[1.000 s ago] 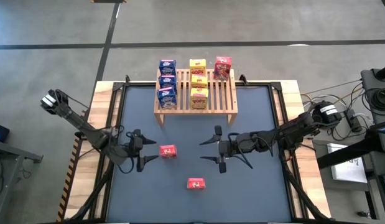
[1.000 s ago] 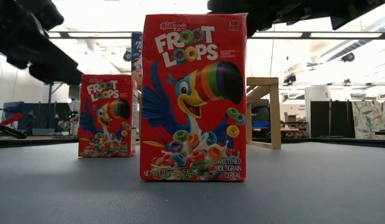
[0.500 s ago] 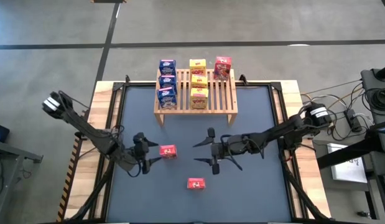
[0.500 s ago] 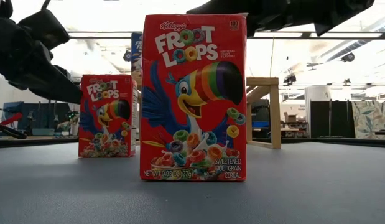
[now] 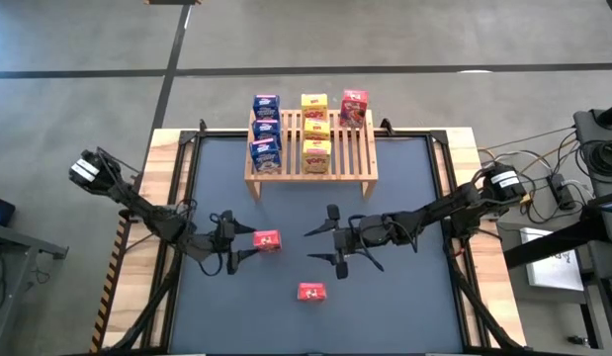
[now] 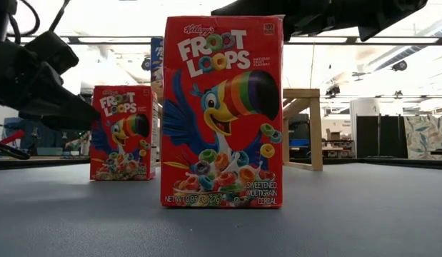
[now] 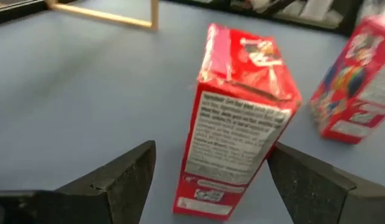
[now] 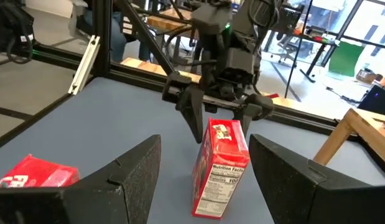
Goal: Stack cereal on shelf
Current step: Put the top red cereal box on the shelf aligned with the red cereal box
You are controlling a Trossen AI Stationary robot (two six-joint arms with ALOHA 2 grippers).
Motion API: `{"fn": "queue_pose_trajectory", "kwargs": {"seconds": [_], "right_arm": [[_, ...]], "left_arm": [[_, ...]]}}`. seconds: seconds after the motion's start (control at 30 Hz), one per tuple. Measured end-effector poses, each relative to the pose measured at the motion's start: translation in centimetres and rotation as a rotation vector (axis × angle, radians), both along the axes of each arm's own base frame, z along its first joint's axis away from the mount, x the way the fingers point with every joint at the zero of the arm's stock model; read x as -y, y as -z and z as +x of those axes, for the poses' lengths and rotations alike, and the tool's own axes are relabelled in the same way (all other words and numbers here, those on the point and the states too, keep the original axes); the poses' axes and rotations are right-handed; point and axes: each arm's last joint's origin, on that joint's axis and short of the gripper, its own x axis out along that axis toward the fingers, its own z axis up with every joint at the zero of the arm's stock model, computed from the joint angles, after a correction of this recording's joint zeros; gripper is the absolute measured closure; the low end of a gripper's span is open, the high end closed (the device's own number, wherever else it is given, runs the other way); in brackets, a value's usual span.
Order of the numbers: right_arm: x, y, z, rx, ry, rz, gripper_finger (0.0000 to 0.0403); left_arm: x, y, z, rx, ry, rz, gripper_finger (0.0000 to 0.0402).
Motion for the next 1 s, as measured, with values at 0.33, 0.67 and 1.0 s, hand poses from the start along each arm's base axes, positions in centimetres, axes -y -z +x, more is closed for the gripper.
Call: {"fn": "queue_pose_trajectory", "kwargs": {"seconds": [0.33, 0.67, 1.0], "right_arm": [[0.4, 0.5, 0.3, -0.015, 0.014, 0.009, 0.017], [0.9, 0.6, 0.4, -0.023, 0.031, 0.052, 0.017], [0.9, 0.7, 0.4, -0.027, 0.029, 0.052, 0.017]], "left_arm": [[-0.2, 0.1, -0.1, 0.034, 0.036, -0.009, 0.0147], [0.2, 0.6, 1.0, 0.006, 0.022, 0.019, 0.0148], [0.4, 1.4, 1.7, -0.018, 0.01, 0.034, 0.019]]}}
